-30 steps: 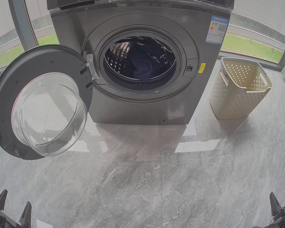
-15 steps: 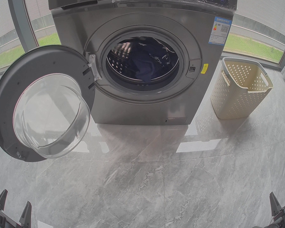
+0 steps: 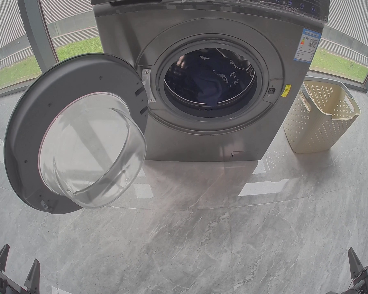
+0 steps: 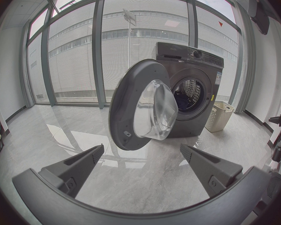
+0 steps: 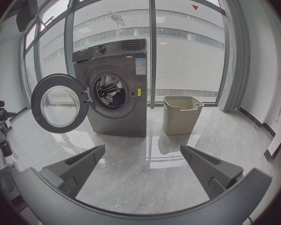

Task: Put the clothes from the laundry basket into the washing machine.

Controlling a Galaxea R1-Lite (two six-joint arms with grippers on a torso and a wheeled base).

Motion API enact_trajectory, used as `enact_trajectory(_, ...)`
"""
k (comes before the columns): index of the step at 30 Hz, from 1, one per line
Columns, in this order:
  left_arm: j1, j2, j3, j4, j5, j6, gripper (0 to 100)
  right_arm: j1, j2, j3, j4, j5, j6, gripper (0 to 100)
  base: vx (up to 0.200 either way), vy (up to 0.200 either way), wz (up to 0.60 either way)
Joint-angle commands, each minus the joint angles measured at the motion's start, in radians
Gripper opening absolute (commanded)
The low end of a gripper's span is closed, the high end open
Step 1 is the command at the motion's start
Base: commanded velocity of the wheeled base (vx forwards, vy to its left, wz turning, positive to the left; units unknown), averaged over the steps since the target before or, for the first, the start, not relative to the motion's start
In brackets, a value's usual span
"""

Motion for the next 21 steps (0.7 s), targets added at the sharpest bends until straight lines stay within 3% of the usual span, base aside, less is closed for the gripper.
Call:
enact_trajectory(1, 0.001, -0.008, 0.015, -0.001, 0.002, -0.001, 100, 0.0, -0.013, 0.01, 0.0, 0.002, 0.0, 100, 0.0, 0.0, 0.0)
enact_trajectory(13, 0.002, -0.008, 0.015, 0.001, 0.005, -0.001, 100, 0.0, -0.013, 0.01, 0.0, 0.0, 0.0, 100, 0.0, 0.0, 0.0)
enact_trajectory(21, 0.001, -0.008, 0.015, -0.001, 0.005, 0.004, 100, 0.0, -0.013, 0.01, 0.0, 0.002, 0.0, 100, 0.0, 0.2, 0.0)
